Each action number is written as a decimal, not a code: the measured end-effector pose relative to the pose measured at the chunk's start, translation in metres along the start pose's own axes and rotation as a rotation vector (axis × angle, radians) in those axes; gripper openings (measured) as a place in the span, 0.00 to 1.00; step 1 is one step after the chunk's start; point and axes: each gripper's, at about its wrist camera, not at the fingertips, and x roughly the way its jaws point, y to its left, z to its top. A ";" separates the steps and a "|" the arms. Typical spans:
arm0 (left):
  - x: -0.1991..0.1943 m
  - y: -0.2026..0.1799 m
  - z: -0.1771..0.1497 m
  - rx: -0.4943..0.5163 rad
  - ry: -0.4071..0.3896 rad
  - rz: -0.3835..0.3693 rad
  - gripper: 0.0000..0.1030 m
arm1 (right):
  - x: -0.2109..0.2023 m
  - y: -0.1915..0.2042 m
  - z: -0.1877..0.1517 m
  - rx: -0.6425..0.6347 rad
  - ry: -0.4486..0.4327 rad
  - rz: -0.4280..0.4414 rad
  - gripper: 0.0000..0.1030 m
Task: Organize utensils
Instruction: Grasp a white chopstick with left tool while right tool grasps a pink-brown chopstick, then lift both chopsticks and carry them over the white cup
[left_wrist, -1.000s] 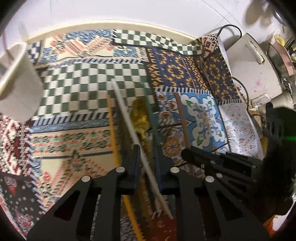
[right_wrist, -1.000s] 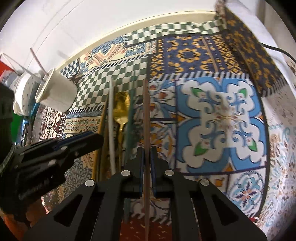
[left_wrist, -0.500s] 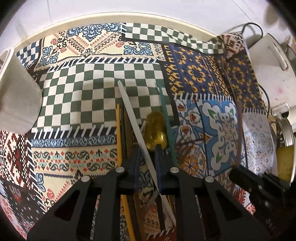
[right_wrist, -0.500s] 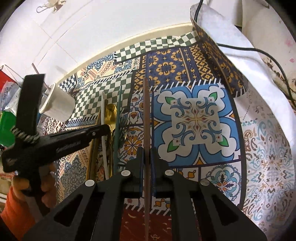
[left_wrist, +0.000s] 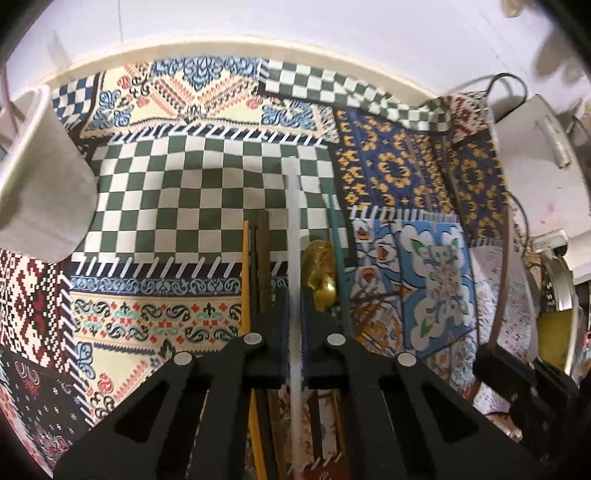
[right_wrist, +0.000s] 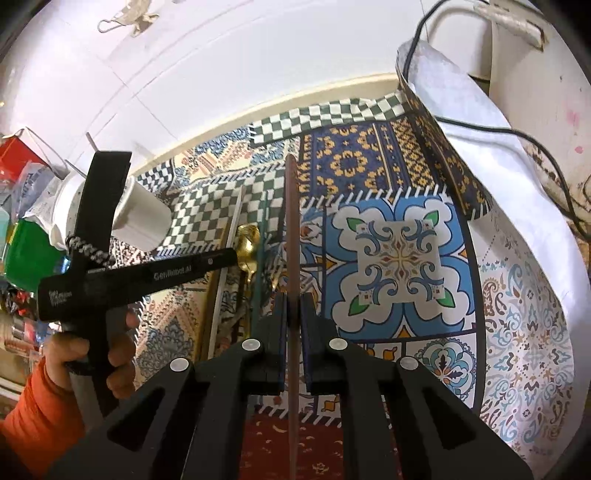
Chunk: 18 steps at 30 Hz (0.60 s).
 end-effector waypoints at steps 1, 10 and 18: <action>-0.005 -0.001 -0.002 0.002 -0.009 -0.006 0.04 | -0.002 0.002 0.001 -0.004 -0.007 0.000 0.06; -0.080 -0.019 -0.024 0.082 -0.170 -0.032 0.04 | -0.028 0.024 0.005 -0.037 -0.080 0.015 0.06; -0.147 -0.022 -0.042 0.099 -0.331 -0.019 0.04 | -0.056 0.057 0.011 -0.115 -0.156 0.031 0.06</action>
